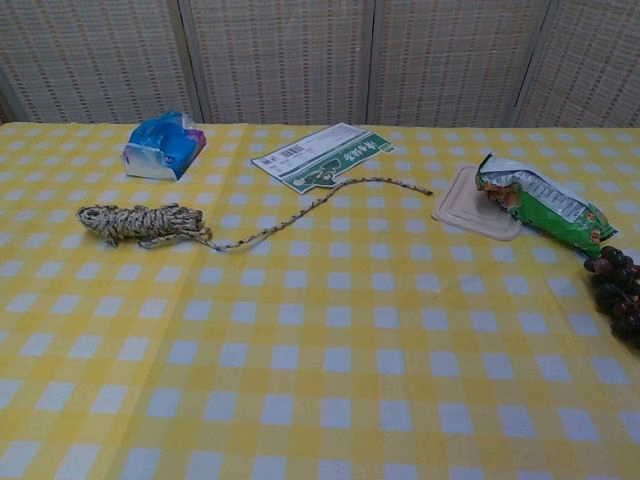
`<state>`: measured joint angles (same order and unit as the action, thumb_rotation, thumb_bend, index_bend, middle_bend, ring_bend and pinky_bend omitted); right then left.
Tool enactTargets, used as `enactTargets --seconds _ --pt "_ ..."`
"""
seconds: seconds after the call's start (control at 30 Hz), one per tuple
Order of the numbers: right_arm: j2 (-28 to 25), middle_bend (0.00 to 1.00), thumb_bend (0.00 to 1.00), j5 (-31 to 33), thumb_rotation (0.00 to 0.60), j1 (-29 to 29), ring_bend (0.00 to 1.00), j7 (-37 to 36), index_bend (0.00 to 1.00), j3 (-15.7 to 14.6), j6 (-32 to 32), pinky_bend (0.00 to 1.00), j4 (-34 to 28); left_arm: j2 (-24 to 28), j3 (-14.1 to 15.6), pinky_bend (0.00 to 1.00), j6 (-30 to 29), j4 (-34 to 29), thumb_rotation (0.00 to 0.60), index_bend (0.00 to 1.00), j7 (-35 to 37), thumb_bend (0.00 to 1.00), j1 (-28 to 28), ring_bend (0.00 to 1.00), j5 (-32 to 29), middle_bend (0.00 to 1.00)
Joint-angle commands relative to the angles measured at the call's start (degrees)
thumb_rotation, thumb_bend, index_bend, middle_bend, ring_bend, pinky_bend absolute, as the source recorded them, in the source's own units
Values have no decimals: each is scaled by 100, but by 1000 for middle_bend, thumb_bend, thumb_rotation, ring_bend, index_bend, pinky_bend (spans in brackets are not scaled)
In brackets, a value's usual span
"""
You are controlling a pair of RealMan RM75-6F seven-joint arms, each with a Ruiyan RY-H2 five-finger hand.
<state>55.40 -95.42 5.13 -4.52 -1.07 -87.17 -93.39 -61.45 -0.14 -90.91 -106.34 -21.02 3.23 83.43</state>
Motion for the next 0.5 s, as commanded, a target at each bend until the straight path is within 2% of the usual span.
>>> enactTargets --seconds 0.03,0.3,0.5 --pt "0 268 410 -7 600 2 123 -9 299 8 -3 130 3 -3 -3 170 14 -6 600 294 2 241 -15 102 -11 189" --pt "-62 268 411 37 600 -15 123 -28 299 87 -86 131 -17 -12 -83 170 72 -24 600 294 25 241 13 102 32 189" --pt "-194 268 410 112 600 4 123 18 299 218 -163 130 -96 -29 -431 170 468 -18 600 293 72 241 444 103 5 190"
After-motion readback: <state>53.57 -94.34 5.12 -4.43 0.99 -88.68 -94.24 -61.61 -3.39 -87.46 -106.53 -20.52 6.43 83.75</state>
